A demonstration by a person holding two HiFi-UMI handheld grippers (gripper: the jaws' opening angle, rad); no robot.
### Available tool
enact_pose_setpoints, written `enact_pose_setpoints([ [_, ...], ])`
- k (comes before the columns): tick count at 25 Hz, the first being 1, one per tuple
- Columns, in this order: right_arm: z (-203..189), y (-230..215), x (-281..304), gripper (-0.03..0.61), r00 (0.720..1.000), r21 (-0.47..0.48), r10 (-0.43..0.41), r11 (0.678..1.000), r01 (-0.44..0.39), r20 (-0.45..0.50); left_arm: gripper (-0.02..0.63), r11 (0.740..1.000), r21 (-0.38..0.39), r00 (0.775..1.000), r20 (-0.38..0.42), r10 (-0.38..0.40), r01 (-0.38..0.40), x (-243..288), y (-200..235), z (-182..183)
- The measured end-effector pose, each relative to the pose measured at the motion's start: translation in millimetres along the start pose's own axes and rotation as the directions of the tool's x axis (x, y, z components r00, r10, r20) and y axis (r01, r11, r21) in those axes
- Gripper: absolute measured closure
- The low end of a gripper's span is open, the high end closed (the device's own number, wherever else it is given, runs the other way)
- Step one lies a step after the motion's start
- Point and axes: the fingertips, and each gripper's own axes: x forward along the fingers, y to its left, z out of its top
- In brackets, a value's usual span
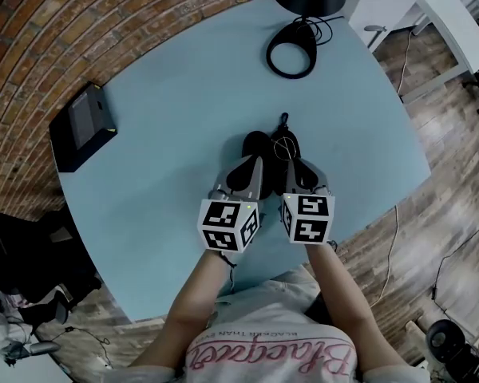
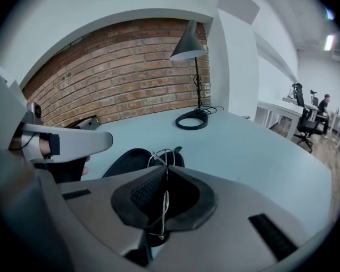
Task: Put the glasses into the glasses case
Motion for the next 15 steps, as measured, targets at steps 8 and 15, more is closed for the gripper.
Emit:
enact_pose_setpoints([
  [8,-17,-4,13,0.565,0.996,0.004,-0.059,0.998,0.06,-0.074,0.606,1.0,-0.007,1.0,-0.017,0.003,-0.003,0,9,-6],
  [15,-15,4,14,0.565,0.999,0.011,0.003,1.0,-0.002,-0.046,0.607,1.0,-0.011,1.0,-0.007,0.008,-0.008,-8,11,-3],
])
